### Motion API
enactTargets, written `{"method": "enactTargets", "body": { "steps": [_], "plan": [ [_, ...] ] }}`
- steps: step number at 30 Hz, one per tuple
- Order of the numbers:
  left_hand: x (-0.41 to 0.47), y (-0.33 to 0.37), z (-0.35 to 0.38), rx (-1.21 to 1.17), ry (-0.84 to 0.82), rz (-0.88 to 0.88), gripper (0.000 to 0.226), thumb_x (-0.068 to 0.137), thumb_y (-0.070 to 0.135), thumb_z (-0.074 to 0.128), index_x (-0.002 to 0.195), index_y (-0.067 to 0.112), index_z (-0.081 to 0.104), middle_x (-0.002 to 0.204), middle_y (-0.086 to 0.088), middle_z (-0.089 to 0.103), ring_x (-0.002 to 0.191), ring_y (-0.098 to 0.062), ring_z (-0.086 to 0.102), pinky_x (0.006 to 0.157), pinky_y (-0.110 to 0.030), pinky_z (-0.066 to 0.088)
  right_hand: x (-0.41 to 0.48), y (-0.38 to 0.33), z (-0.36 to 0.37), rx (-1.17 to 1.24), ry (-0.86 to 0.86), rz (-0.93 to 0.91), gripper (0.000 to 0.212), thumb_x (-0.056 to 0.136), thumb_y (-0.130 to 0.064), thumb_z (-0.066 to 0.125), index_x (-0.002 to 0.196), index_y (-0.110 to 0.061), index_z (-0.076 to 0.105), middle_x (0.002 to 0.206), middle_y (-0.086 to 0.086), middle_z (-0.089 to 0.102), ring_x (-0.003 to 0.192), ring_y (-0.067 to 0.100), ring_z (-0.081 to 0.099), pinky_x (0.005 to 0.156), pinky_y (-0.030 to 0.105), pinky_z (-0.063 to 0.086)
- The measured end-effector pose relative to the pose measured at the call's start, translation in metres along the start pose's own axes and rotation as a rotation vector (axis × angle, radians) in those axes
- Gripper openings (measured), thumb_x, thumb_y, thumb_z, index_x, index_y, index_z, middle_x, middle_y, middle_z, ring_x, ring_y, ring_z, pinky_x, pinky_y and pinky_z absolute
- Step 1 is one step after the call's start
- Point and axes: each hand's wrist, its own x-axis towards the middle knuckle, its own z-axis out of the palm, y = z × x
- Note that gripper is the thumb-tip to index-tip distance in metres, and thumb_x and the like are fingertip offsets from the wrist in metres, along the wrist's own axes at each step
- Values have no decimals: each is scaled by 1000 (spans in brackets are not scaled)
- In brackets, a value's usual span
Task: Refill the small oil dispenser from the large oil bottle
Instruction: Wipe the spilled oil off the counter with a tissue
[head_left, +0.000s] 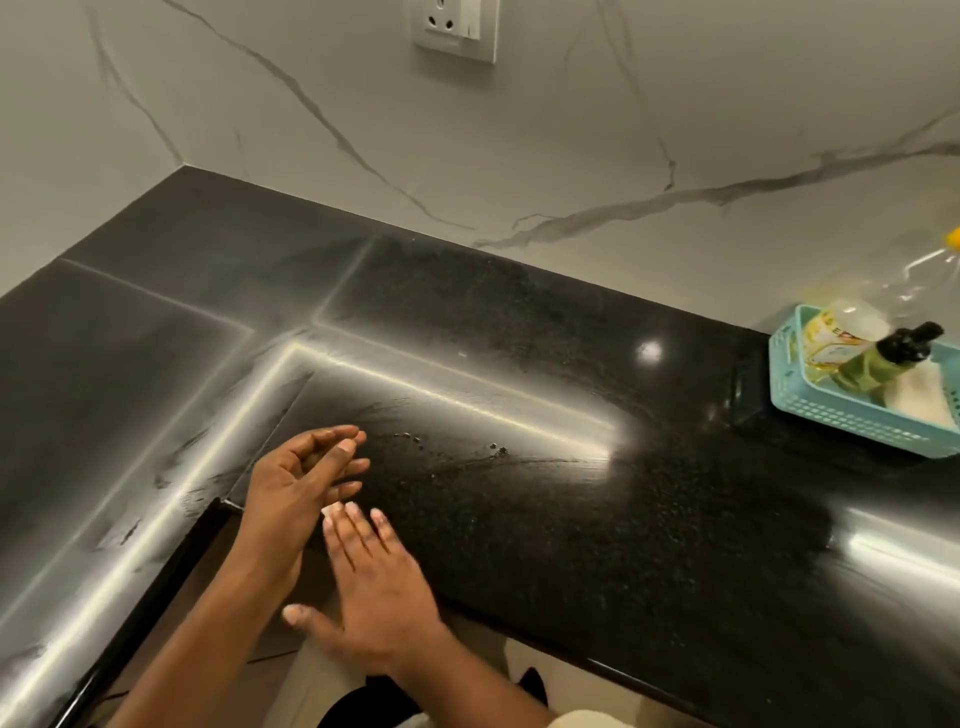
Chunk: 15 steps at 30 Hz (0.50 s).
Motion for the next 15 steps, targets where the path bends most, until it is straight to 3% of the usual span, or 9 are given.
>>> {"method": "enactTargets", "body": {
  "steps": [2,7,10,12,15],
  "plan": [
    [8,2,-3,-5,8,1,19,104,9,65,120,12,75,117,-5,82,106,-30,78,81,-28,66,-1,34,-13,-53,84,66,98,102,-80,20,170,-12,4,179,7,2,164,18,-12,133,46,2],
    [25,4,-13,1,48,-6,17,105,12,66,118,14,76,115,-2,82,109,-33,77,91,-42,62,-65,177,-82,-149,310,612,89,103,-76,20,168,-16,18,175,8,23,163,28,18,133,46,6],
    [31,7,-22,-2,56,-6,17,105,12,65,118,13,75,115,-3,82,111,-35,76,95,-47,61,-129,252,-111,-182,326,942,108,94,-82,-8,168,-7,16,175,16,20,163,31,16,132,54,12],
    [32,9,-30,-9,66,-11,18,104,12,65,119,12,75,115,-2,82,112,-36,76,98,-50,60,-139,271,-122,-57,346,1127,129,78,-89,-24,167,-3,10,176,18,12,164,30,9,132,54,7],
    [34,9,-41,-27,79,-9,19,105,11,65,121,10,74,114,-1,83,111,-36,76,100,-51,60,-96,240,-119,1,402,1110,133,76,-92,-23,166,1,8,175,23,12,164,33,8,132,54,6]
  ]
}}
